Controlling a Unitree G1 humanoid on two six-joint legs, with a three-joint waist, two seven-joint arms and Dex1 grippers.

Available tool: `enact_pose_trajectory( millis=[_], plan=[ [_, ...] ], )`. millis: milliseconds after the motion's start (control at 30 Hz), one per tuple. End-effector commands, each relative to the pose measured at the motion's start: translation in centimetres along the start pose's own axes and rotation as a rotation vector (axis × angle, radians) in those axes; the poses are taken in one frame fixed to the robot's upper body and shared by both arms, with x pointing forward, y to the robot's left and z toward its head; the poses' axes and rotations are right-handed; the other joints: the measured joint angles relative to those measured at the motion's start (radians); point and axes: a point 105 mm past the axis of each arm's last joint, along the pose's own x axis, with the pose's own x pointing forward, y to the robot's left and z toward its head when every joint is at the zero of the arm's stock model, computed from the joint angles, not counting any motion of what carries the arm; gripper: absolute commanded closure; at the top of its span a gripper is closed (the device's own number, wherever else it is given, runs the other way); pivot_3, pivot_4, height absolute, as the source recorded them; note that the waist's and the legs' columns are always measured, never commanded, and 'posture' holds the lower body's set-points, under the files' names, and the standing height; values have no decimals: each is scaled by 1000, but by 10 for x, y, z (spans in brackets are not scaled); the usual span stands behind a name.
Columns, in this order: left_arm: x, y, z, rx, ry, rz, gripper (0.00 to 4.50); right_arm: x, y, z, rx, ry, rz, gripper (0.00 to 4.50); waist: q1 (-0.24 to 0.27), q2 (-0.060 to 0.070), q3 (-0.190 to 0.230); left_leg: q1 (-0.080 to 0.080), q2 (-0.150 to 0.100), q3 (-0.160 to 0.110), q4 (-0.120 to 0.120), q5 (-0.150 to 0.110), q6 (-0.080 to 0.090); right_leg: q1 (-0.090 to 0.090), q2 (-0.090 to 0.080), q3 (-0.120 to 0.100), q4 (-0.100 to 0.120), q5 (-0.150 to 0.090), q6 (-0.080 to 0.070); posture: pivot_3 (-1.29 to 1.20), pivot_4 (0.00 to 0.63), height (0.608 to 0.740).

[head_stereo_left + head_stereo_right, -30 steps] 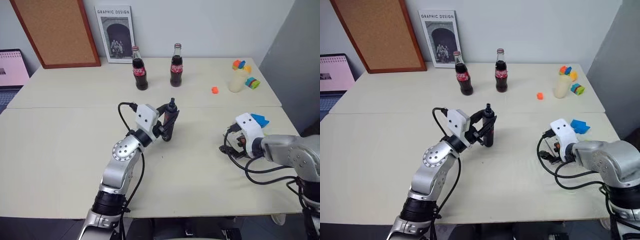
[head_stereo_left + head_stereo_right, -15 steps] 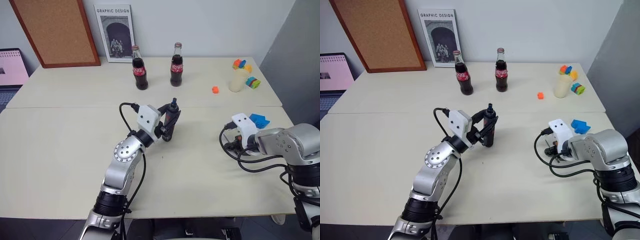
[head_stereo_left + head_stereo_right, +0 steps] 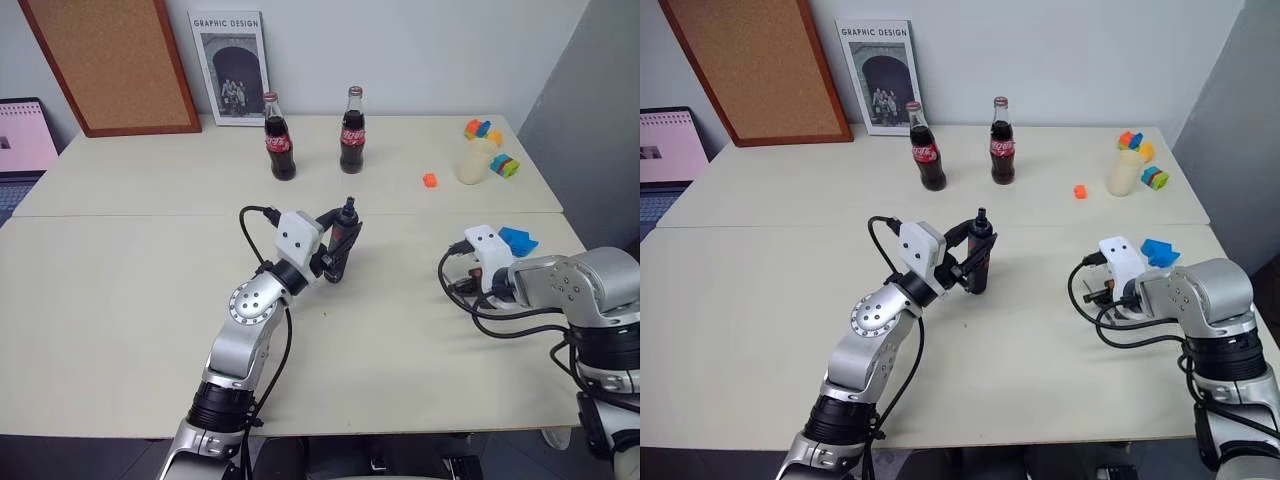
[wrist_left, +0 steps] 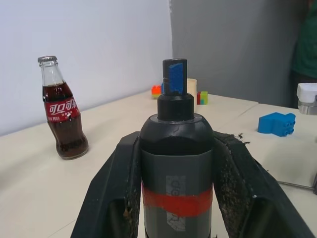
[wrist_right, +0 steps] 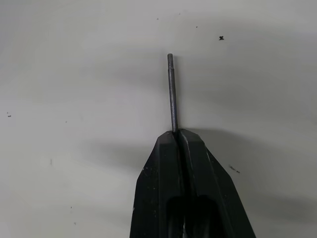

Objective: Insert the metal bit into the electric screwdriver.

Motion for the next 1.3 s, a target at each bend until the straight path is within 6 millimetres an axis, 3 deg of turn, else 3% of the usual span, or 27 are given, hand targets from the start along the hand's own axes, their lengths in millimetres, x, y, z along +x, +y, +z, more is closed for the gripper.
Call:
enact_pose_trajectory(
  millis=[33, 267, 500, 600, 733, 1000, 1300],
  plan=[
    [-2, -7, 4, 21, 2, -79, 2873, -16, -1, 21, 12, -105, 12, 4500, 0, 0, 0, 0, 0, 0, 0, 0, 0, -1, 0, 0, 0, 0, 0, 0, 150, 740],
    [-4, -12, 24, -43, -21, -205, 2874, -58, 32, 58, -74, -489, 184, 4500, 2, 0, 0, -5, 0, 0, -7, 0, 0, -9, 1, 1, -3, 0, 0, 0, 150, 740],
    [-3, -15, 39, -98, -37, -358, 2874, -101, 60, 73, -101, -823, 374, 4500, 4, 0, 0, -9, 1, 0, -13, 0, 0, -10, 0, -1, -12, 0, 0, 0, 150, 740],
    [-3, -19, 46, -168, -58, -426, 2874, -125, 73, 76, -94, -986, 553, 4500, 4, 1, 0, -12, 1, -1, -13, 0, 0, -12, 0, -1, -13, -1, 1, 0, 150, 740],
    [-9, -30, 40, -225, -28, -540, 2874, -152, 90, 77, -140, -1138, 702, 4500, 4, 1, 0, -12, 0, 0, -13, 0, 0, -11, -2, 0, -13, -1, 1, 0, 150, 740],
    [-12, -40, 28, -231, -20, -561, 2874, -165, 110, 74, -202, -1279, 787, 4500, 4, 1, 0, -11, 1, -1, -12, 0, 0, -11, -2, -1, -11, -1, 1, 0, 150, 740],
    [-21, -43, 25, -175, -10, -602, 2874, -158, 120, 78, -249, -1336, 834, 4500, 3, 1, 0, -8, 1, -1, -12, 0, 0, -10, -2, -1, -10, -1, 1, 0, 150, 740]
  ],
)
